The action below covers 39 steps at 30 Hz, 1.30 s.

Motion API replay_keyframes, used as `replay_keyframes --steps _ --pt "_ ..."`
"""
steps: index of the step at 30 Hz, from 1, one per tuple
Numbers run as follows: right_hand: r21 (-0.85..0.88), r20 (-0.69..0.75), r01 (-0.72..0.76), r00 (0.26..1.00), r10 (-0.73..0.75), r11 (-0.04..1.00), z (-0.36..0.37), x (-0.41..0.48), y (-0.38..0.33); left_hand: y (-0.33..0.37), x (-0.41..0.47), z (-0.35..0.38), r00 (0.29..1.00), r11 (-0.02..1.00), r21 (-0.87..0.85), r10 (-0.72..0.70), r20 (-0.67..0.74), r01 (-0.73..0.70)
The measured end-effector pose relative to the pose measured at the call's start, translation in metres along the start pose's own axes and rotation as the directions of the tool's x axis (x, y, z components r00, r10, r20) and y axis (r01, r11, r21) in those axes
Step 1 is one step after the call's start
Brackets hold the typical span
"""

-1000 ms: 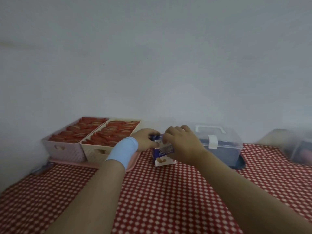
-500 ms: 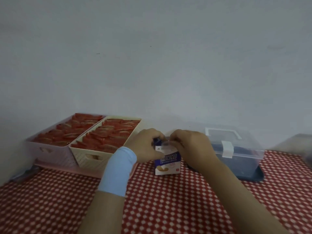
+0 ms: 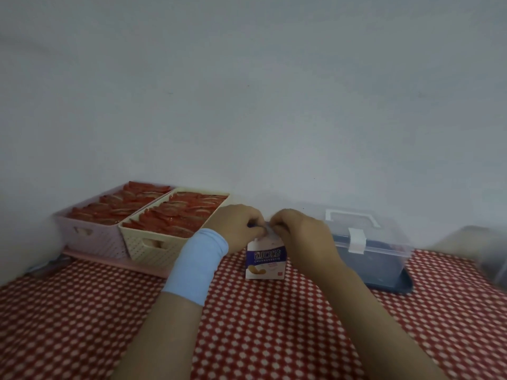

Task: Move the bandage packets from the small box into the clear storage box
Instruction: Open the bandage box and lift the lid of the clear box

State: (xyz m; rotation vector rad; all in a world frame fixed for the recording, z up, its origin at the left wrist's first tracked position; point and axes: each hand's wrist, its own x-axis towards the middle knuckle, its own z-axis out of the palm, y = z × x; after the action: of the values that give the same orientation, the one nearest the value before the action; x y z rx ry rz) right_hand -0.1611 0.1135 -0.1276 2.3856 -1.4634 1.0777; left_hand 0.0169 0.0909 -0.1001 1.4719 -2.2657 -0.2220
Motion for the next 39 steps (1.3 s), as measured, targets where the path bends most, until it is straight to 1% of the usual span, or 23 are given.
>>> replay_keyframes --steps 8,13,15,17,20,21,23,24,26,30,32,35,36,37,39 --pt "-0.164 0.116 0.009 0.993 0.010 0.986 0.000 0.005 -0.003 0.000 0.000 -0.004 1.000 0.999 -0.043 0.018 0.008 -0.017" --pt "-0.147 0.131 -0.012 0.991 0.032 0.989 0.000 0.007 -0.004 -0.003 -0.001 -0.004 1.000 0.998 -0.058 0.008 -0.027 -0.009" --pt "-0.088 0.119 -0.034 0.992 0.044 0.996 -0.001 0.007 -0.005 -0.004 -0.001 -0.003 0.999 0.997 -0.074 0.011 -0.048 -0.015" --pt "0.050 0.109 -0.113 0.988 0.108 0.992 -0.002 0.006 -0.007 -0.003 -0.002 -0.003 0.998 0.997 -0.080 0.017 -0.063 -0.022" --pt "0.247 0.143 -0.200 0.975 0.168 0.948 -0.002 0.004 -0.007 -0.005 -0.002 -0.002 0.996 0.995 -0.098 0.013 -0.086 -0.021" --pt "0.280 0.169 -0.227 0.968 0.185 0.933 -0.003 0.004 -0.005 -0.006 -0.001 -0.002 0.995 0.992 -0.123 0.003 -0.096 -0.015" --pt "0.248 0.247 -0.269 0.946 0.208 0.931 -0.005 0.005 0.000 -0.009 -0.001 -0.002 0.992 0.979 -0.203 -0.025 -0.127 -0.001" --pt "0.213 0.278 -0.264 0.939 0.201 0.941 -0.006 0.006 0.002 -0.011 -0.001 -0.002 0.989 0.972 -0.237 -0.035 -0.143 0.000" --pt "0.189 0.287 -0.250 0.939 0.191 0.949 -0.006 0.009 0.006 -0.013 -0.001 -0.001 0.986 0.961 -0.277 -0.035 -0.165 -0.012" --pt "0.250 0.352 -0.342 0.904 0.244 0.906 -0.004 0.009 0.007 -0.012 0.001 0.003 0.982 0.935 -0.353 -0.039 -0.183 -0.029" --pt "0.247 0.372 -0.369 0.890 0.264 0.896 -0.001 0.008 0.008 -0.011 0.002 0.005 0.982 0.919 -0.393 -0.046 -0.181 -0.030" --pt "0.272 0.400 -0.430 0.864 0.306 0.861 0.000 0.008 0.008 -0.010 0.002 0.007 0.979 0.912 -0.410 -0.055 -0.196 -0.031" --pt "0.300 0.413 -0.463 0.851 0.324 0.834 0.000 0.009 0.007 -0.010 0.002 0.007 0.981 0.912 -0.410 -0.075 -0.179 -0.005" --pt "0.327 0.416 -0.491 0.842 0.343 0.808 0.000 0.009 0.006 -0.010 0.002 0.006 0.986 0.912 -0.407 -0.108 -0.128 0.047" --pt "0.337 0.389 -0.520 0.836 0.387 0.785 0.001 0.010 0.003 -0.011 0.002 0.003 0.981 0.897 -0.396 -0.183 0.066 0.194"
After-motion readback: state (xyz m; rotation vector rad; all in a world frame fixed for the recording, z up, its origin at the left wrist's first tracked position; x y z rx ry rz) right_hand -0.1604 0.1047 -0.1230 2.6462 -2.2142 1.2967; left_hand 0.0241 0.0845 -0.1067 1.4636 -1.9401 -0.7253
